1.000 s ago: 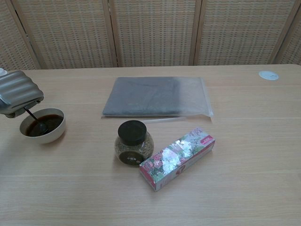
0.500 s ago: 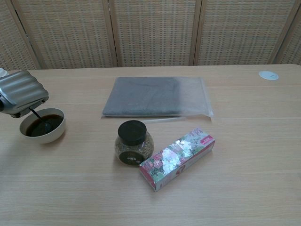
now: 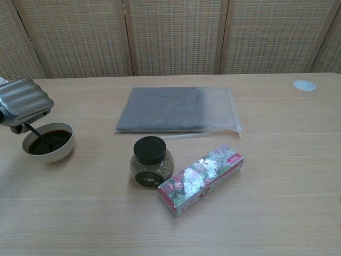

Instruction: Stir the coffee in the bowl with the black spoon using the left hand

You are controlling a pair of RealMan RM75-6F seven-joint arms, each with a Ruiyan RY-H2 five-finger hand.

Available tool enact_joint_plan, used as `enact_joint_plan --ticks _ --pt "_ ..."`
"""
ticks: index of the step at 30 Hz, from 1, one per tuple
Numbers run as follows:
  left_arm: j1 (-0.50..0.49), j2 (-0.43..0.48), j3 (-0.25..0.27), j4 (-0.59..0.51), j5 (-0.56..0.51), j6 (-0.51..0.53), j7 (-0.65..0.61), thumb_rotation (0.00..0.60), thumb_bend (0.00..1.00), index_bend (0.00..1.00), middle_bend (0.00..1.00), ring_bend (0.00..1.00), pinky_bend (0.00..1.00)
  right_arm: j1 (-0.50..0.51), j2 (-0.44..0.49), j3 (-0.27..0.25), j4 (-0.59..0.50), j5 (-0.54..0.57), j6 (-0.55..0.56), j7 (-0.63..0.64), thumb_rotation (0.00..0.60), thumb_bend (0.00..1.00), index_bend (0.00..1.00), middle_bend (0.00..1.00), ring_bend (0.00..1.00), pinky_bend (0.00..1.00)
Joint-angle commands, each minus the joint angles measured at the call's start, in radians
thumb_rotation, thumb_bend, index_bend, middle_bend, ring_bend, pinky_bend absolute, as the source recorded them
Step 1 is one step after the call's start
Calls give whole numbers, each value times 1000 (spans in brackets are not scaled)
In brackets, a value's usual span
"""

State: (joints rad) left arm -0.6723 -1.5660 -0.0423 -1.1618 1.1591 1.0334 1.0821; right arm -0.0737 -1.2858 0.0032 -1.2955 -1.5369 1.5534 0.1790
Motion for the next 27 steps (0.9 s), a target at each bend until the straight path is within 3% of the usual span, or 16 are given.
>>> enact_joint_plan --ticks 1,8,20,27 --pt "1 2 1 -1 -1 2 -1 600 273 686 823 782 713 0 0 0 -1 -1 0 -1 600 383 368 225 61 135" --pt "13 30 -7 -31 -7 32 -11 600 273 592 814 782 713 3 2 0 -5 -5 0 -3 600 383 368 226 61 135" --pt "85 143 -18 -214 -29 137 -74 600 271 492 799 771 713 3 4 0 -8 -12 8 -3 600 383 368 226 60 135" --pt "157 206 2 -343 6 232 -159 600 272 373 662 660 706 9 7 2 -13 -15 7 -8 600 383 368 226 60 135"
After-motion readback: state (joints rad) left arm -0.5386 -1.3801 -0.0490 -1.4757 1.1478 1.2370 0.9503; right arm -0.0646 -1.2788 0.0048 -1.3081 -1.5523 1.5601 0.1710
